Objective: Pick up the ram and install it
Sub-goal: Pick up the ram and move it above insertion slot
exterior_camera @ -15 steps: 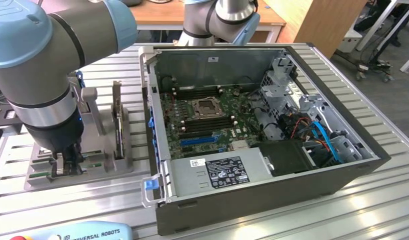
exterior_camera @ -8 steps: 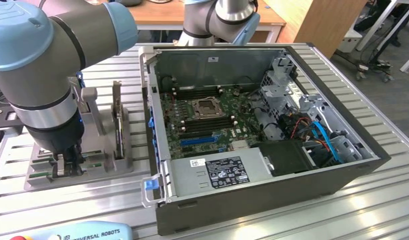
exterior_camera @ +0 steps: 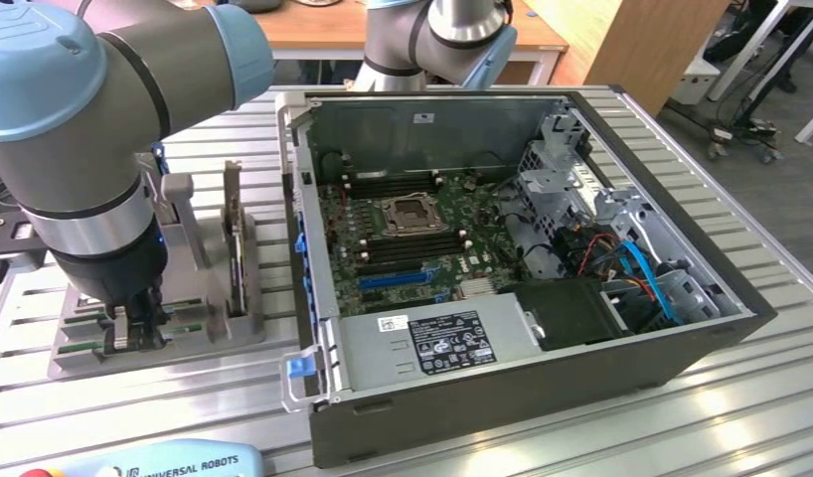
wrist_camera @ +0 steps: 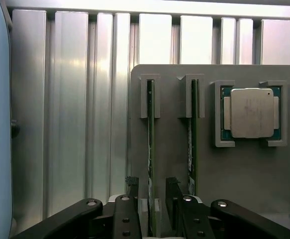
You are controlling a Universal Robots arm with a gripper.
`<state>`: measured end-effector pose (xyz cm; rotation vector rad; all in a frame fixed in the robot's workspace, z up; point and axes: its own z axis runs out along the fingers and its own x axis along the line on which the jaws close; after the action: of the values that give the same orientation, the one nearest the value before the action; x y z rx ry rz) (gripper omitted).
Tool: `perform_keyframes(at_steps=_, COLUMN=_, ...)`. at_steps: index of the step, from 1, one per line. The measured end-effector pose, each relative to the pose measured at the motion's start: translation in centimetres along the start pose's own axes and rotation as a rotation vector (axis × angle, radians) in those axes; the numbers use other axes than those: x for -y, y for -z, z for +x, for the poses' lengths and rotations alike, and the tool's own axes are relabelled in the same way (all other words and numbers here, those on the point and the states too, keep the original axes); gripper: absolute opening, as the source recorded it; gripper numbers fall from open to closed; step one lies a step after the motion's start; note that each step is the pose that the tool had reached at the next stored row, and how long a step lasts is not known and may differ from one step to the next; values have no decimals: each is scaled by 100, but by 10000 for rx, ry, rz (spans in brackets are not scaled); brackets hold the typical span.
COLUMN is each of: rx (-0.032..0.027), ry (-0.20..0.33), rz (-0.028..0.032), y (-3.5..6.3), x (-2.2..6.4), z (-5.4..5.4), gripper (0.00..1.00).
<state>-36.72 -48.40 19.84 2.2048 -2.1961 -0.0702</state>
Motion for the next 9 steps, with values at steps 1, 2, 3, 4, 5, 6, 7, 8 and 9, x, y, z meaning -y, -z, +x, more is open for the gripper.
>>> perform_keyframes(at_steps=1, rx=0, ry=0, rz=0, y=0, x=0, z=0, gripper=35)
perform_keyframes(at_steps=2, rx=0, ry=0, rz=0, y=0, x=0, z=0, gripper=35)
perform_keyframes(at_steps=3, rx=-1, ry=0, rz=0, y=0, x=0, z=0, gripper=34)
perform_keyframes(at_steps=4, rx=0, ry=0, rz=0, y=0, x=0, z=0, gripper=27)
perform_keyframes(at_steps=5, rx=0, ry=0, rz=0, y=0, x=0, z=0, gripper=27)
perform_keyframes(at_steps=6, rx=0, ry=1, rz=0, y=0, x=0, z=0, gripper=21)
perform_keyframes(at_steps=7, rx=0, ry=0, rz=0, y=0, x=0, z=0, gripper=21)
perform_keyframes(at_steps=8, rx=0, ry=0, rz=0, y=0, x=0, z=0, gripper=21)
perform_keyframes(at_steps=9, rx=0, ry=1, rz=1, y=0, x=0, z=0, gripper=21)
